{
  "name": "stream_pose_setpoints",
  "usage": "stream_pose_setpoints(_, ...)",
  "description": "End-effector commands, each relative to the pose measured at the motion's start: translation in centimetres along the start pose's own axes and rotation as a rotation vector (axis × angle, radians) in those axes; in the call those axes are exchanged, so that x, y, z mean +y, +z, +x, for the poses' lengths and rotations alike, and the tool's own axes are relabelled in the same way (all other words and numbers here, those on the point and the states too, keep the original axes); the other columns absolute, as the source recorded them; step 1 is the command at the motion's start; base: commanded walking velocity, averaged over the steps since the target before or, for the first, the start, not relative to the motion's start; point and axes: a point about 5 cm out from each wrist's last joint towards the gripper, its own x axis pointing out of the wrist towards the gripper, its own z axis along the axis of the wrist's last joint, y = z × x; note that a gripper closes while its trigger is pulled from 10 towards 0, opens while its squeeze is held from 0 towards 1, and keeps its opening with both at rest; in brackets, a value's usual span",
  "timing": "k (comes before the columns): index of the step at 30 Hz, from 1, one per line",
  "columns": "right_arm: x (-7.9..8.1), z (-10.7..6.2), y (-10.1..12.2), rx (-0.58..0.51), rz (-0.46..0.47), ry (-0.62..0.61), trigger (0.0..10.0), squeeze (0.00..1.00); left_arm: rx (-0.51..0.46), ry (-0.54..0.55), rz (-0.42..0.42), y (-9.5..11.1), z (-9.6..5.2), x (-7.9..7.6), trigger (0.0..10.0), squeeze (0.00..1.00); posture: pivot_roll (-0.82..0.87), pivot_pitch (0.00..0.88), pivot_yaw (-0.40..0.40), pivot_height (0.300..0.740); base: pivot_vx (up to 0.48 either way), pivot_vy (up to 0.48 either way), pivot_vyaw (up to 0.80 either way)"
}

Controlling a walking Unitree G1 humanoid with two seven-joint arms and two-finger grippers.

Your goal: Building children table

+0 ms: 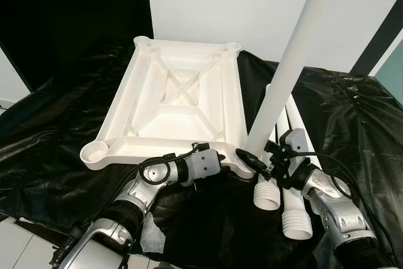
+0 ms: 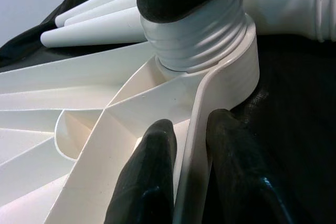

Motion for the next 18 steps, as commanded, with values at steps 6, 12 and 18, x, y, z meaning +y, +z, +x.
stream_pose_setpoints(6, 0.5, -1.0, -1.9, -0.006, 0.053, -0.34, 0.0, 0.0, 0.085, -0.113, -0.061, -2.1, 0.0, -2.7, 10.0, 0.0, 0.28, 0.0, -0.084, 0.74, 0.0, 0.0, 0.0)
stream_pose_setpoints(12, 2.1, -1.7, -2.5, 0.005, 0.02, -0.471, 1.6, 0.0, 0.09, -0.123, -0.05, -2.2, -0.1, -2.5, 10.0, 0.0, 0.26, 0.0, -0.07, 0.74, 0.0, 0.0, 0.0)
stream_pose_setpoints(18, 0.8, -1.7, -2.4, 0.028, -0.012, -0.477, 10.0, 0.0, 0.09, -0.134, -0.047, -2.2, 0.0, -2.6, 10.0, 0.0, 0.24, 0.0, -0.06, 0.74, 0.0, 0.0, 0.0)
